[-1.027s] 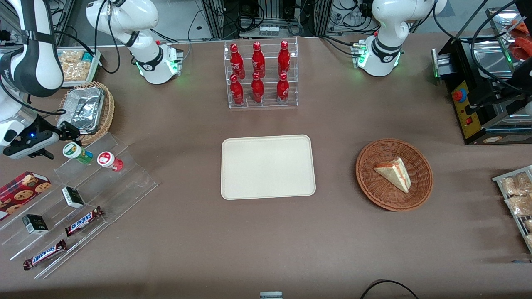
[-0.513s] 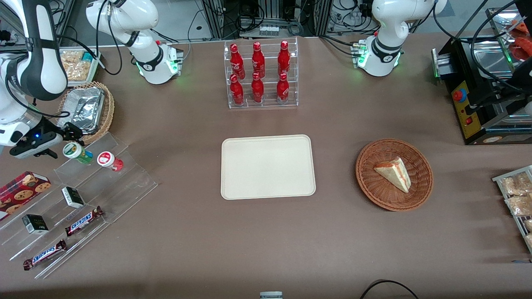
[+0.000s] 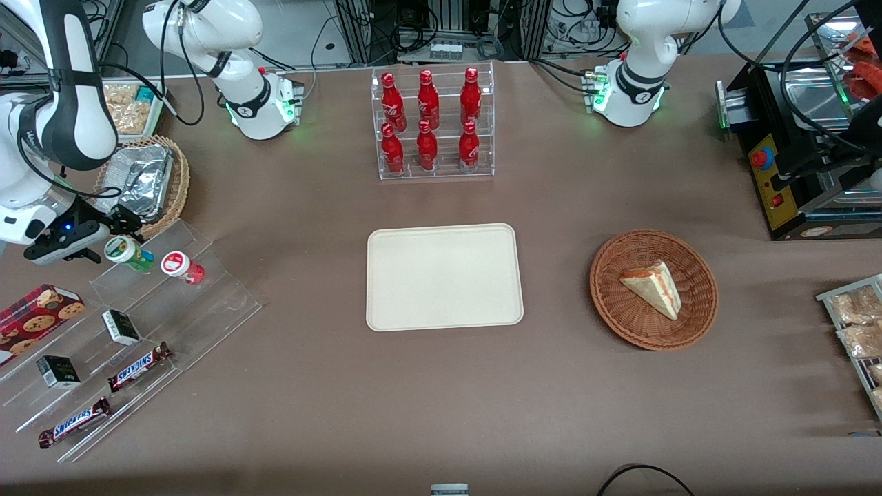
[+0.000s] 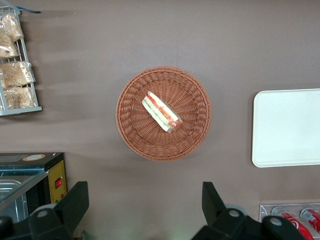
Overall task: Place green gum on tray
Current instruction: 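Close the right gripper around the green gum bottle and lift it, then carry the gum bottle with the right gripper over the cream tray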
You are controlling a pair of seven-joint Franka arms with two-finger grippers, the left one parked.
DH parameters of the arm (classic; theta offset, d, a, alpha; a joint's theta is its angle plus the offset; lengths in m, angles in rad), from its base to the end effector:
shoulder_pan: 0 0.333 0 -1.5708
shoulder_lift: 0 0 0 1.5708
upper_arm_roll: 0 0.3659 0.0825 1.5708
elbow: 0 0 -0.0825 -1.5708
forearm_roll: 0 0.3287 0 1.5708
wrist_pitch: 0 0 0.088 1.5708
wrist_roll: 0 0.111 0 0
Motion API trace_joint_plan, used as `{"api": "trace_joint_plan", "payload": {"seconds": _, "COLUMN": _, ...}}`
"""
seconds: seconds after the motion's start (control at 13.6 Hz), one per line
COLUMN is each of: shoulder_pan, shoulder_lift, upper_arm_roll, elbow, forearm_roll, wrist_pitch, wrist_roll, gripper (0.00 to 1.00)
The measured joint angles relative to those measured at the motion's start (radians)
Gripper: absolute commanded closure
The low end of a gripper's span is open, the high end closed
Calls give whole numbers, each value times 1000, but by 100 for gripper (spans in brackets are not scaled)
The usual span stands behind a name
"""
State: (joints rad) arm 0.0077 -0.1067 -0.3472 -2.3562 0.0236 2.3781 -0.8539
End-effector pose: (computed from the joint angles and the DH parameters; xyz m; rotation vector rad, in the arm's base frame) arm 0.4260 -0.1542 0.4617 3.0149 0.7665 0.2041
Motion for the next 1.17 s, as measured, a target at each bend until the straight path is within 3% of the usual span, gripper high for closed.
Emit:
{"api": "trace_joint_plan", "payload": {"seconds": 0.07, "shoulder_pan": 1, "shoulder_lift": 3, "upper_arm_roll": 0, "elbow": 0, "forearm_roll": 0, "wrist_pitch": 5, "wrist_roll": -8, "gripper": 100}}
{"api": "trace_joint_plan", "payload": {"seconds": 0.51, "shoulder_pan": 8, "shoulder_lift": 2, "upper_arm_roll": 2, "elbow": 37, "forearm_roll": 0, "wrist_pitch": -14, "wrist_roll": -14, "gripper": 100}}
{"api": "trace_joint_plan", "payload": {"seconds": 0.81, "shoulder_pan": 72, "shoulder_lift": -9, "upper_arm_roll": 5, "elbow": 244, "forearm_roll": 1, "wrist_pitch": -302, "wrist_roll": 15, "gripper": 100}}
{"api": "trace_joint_plan", "payload": {"seconds": 1.17, "shoulder_pan": 245, "shoulder_lift": -11, "upper_arm_roll": 10, "elbow": 431, "forearm_roll": 1, "wrist_pitch": -541, "wrist_roll": 254, "gripper": 100}}
